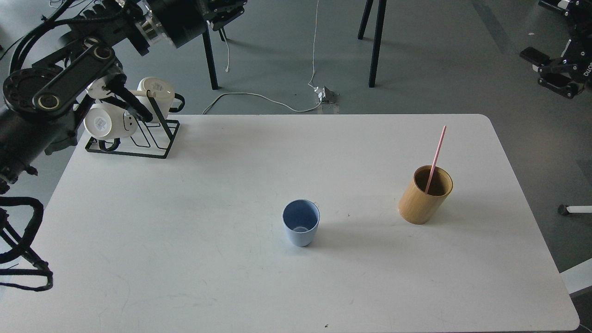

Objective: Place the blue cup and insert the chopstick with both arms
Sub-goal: 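Reach the right gripper to the pink straw in the tan cup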

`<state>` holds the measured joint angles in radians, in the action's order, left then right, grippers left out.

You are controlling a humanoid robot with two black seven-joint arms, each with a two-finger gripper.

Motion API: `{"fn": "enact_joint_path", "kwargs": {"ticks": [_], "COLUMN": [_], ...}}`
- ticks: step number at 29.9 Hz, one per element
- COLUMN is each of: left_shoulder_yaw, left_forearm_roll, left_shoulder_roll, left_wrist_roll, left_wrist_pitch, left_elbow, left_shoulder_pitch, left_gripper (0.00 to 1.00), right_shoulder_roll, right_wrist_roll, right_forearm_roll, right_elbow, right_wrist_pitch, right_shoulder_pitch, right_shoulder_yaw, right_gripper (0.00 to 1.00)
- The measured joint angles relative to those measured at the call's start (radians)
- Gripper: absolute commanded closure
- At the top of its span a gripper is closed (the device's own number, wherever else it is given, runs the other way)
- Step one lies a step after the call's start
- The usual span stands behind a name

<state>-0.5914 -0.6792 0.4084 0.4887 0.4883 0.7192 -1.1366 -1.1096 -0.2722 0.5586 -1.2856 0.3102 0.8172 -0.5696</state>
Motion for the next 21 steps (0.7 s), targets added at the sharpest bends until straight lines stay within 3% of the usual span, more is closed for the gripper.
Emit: {"fn": "enact_joint_path", "kwargs": {"ticks": [5, 8, 13, 18, 21], "left_shoulder_yaw": [-0.002, 0.001, -0.007, -0.009, -0.009], "left_forearm_roll": [0.347, 0.498, 0.66, 0.827, 0.882], "left_shoulder_roll": [-0.01, -0.015, -0.022, -0.025, -0.025], "left_wrist_roll": [0.0, 0.0, -0.09, -0.141, -0.145], "left_wrist_pitch": [0.0, 0.0, 0.0, 0.001, 0.001], "left_elbow": [-0.195, -0.29, -0.338, -0.34, -0.341], "left_shoulder_pitch": [0.013, 0.018, 0.037, 0.062, 0.079], "left_gripper": [0.02, 0.02, 0.02, 0.02, 0.02], "right_shoulder_roll": [-0.031, -0.021, 0.085, 0.215, 0.261], "right_wrist_roll": [-0.062, -0.074, -0.071, -0.039, -0.035], "right_forearm_roll": [0.257, 0.44, 0.762, 0.869, 0.874], "right_elbow": [-0.109, -0.117, -0.044, 0.063, 0.105], "right_wrist_pitch": [-0.165, -0.268, -0.445, -0.48, -0.482], "right_shoulder_pitch": [-0.043, -0.06, -0.073, -0.07, -0.075], "right_shoulder_yaw": [0.06, 0.127, 0.276, 0.34, 0.345], "right_gripper": [0.02, 0.02, 0.02, 0.06, 0.16]}}
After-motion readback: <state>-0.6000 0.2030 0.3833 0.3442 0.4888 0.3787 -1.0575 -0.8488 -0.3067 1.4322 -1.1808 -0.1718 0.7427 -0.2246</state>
